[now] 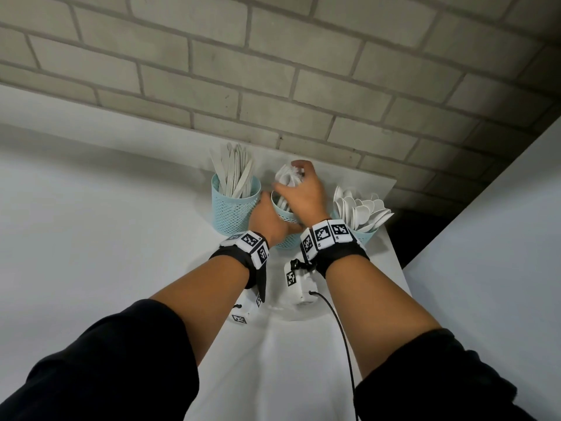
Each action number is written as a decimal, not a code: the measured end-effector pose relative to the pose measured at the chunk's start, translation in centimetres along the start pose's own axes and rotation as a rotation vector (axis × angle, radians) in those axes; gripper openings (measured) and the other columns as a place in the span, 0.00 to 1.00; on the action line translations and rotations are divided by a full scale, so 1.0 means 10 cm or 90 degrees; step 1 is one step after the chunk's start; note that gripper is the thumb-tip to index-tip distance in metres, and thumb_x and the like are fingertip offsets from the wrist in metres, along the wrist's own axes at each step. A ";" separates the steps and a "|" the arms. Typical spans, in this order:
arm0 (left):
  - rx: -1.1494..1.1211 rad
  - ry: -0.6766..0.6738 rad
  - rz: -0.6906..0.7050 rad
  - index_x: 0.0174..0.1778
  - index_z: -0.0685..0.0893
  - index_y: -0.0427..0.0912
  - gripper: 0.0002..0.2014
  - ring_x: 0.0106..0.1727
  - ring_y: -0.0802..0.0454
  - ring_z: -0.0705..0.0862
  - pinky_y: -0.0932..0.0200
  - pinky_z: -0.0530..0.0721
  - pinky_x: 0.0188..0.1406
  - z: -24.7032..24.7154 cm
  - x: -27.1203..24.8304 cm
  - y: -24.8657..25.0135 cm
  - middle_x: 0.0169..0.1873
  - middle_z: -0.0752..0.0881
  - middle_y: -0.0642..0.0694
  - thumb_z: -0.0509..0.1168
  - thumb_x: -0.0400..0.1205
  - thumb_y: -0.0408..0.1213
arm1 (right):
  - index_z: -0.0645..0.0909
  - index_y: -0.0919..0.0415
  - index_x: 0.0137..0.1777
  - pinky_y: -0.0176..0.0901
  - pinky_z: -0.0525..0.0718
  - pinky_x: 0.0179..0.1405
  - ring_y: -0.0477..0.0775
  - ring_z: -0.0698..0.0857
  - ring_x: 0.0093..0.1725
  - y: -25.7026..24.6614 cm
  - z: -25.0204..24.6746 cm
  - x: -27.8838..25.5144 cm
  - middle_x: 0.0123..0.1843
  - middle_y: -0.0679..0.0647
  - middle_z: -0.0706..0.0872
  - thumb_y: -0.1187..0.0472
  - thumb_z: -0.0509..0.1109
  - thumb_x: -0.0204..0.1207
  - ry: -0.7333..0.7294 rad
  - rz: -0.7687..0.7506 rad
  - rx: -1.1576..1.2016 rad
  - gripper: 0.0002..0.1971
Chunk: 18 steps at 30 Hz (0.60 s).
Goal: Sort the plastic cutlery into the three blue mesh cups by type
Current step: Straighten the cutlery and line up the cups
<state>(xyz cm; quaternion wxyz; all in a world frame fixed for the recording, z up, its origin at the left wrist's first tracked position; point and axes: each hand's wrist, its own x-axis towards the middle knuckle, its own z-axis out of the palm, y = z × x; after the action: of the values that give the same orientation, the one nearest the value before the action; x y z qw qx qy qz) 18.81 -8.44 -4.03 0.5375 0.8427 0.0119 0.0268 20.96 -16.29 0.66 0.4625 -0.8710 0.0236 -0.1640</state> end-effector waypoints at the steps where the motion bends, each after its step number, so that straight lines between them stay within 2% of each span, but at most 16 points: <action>1: -0.002 0.000 0.002 0.69 0.67 0.38 0.45 0.64 0.43 0.81 0.48 0.79 0.65 0.00 0.00 0.00 0.64 0.80 0.41 0.83 0.59 0.42 | 0.74 0.50 0.59 0.56 0.87 0.52 0.56 0.86 0.49 0.00 -0.02 -0.02 0.52 0.52 0.85 0.58 0.78 0.65 0.044 0.002 0.064 0.24; 3: -0.001 -0.008 0.007 0.69 0.66 0.38 0.47 0.64 0.43 0.80 0.48 0.79 0.65 -0.01 0.02 0.00 0.64 0.80 0.42 0.84 0.58 0.44 | 0.73 0.50 0.59 0.55 0.87 0.50 0.55 0.86 0.47 0.00 -0.05 -0.03 0.49 0.52 0.84 0.59 0.78 0.66 0.103 -0.019 0.135 0.23; 5: 0.005 -0.017 0.010 0.70 0.65 0.38 0.49 0.65 0.43 0.80 0.47 0.78 0.66 -0.03 0.03 0.00 0.65 0.80 0.42 0.84 0.57 0.45 | 0.71 0.53 0.66 0.50 0.84 0.57 0.53 0.83 0.56 -0.01 -0.05 -0.05 0.57 0.53 0.81 0.56 0.79 0.67 0.114 -0.059 0.118 0.29; 7: 0.008 -0.023 0.009 0.71 0.64 0.37 0.49 0.66 0.43 0.79 0.48 0.77 0.67 -0.03 0.04 0.00 0.66 0.79 0.41 0.84 0.58 0.43 | 0.68 0.54 0.72 0.48 0.78 0.64 0.55 0.76 0.66 -0.01 -0.03 -0.03 0.67 0.56 0.75 0.52 0.79 0.65 0.123 -0.072 0.040 0.36; 9: 0.010 -0.021 0.012 0.71 0.65 0.36 0.47 0.65 0.42 0.79 0.50 0.77 0.66 -0.03 0.04 0.00 0.65 0.79 0.40 0.83 0.60 0.42 | 0.60 0.54 0.78 0.49 0.72 0.69 0.59 0.69 0.73 0.00 0.00 0.00 0.74 0.60 0.66 0.48 0.80 0.62 0.118 -0.009 -0.027 0.46; 11: 0.006 -0.020 0.018 0.70 0.66 0.36 0.46 0.64 0.42 0.80 0.50 0.78 0.64 -0.03 0.04 0.00 0.64 0.80 0.40 0.83 0.60 0.41 | 0.52 0.54 0.81 0.51 0.69 0.73 0.62 0.65 0.76 0.00 0.00 0.05 0.77 0.63 0.59 0.47 0.81 0.61 0.090 0.077 -0.029 0.53; 12: 0.004 -0.022 0.018 0.70 0.66 0.36 0.45 0.64 0.42 0.80 0.49 0.79 0.64 -0.03 0.05 -0.01 0.63 0.80 0.41 0.83 0.60 0.41 | 0.50 0.54 0.82 0.53 0.70 0.73 0.63 0.66 0.76 0.01 -0.01 0.08 0.78 0.64 0.60 0.47 0.81 0.61 0.064 0.090 -0.022 0.54; 13: 0.003 -0.025 0.017 0.70 0.66 0.36 0.45 0.63 0.43 0.80 0.49 0.79 0.65 -0.03 0.06 -0.01 0.63 0.80 0.41 0.83 0.61 0.41 | 0.52 0.54 0.81 0.53 0.74 0.71 0.63 0.70 0.74 0.01 -0.02 0.10 0.76 0.64 0.66 0.49 0.80 0.62 0.027 0.076 -0.017 0.52; 15: 0.001 -0.032 0.018 0.70 0.65 0.36 0.46 0.64 0.43 0.80 0.48 0.78 0.66 -0.03 0.07 -0.02 0.64 0.80 0.41 0.83 0.60 0.41 | 0.61 0.53 0.77 0.50 0.82 0.61 0.59 0.82 0.64 0.01 -0.03 0.12 0.66 0.58 0.81 0.53 0.78 0.66 -0.047 0.026 -0.023 0.42; 16: 0.002 -0.033 0.020 0.70 0.65 0.36 0.46 0.64 0.43 0.81 0.48 0.78 0.66 -0.03 0.08 -0.03 0.64 0.80 0.41 0.83 0.60 0.41 | 0.63 0.53 0.75 0.50 0.84 0.58 0.58 0.85 0.58 0.02 -0.04 0.12 0.61 0.56 0.84 0.56 0.77 0.66 -0.050 0.013 -0.029 0.38; 18: 0.010 -0.029 0.025 0.70 0.65 0.37 0.46 0.63 0.43 0.81 0.47 0.79 0.65 -0.03 0.09 -0.03 0.63 0.81 0.41 0.83 0.60 0.42 | 0.57 0.53 0.78 0.53 0.86 0.54 0.59 0.87 0.54 0.03 -0.02 0.11 0.58 0.56 0.85 0.59 0.76 0.67 -0.001 0.029 0.001 0.42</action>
<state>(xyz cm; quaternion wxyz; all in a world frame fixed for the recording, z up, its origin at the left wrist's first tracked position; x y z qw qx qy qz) 19.66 -8.00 -4.18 0.5306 0.8473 -0.0169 0.0181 21.98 -16.88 0.84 0.4670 -0.8698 0.0429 -0.1532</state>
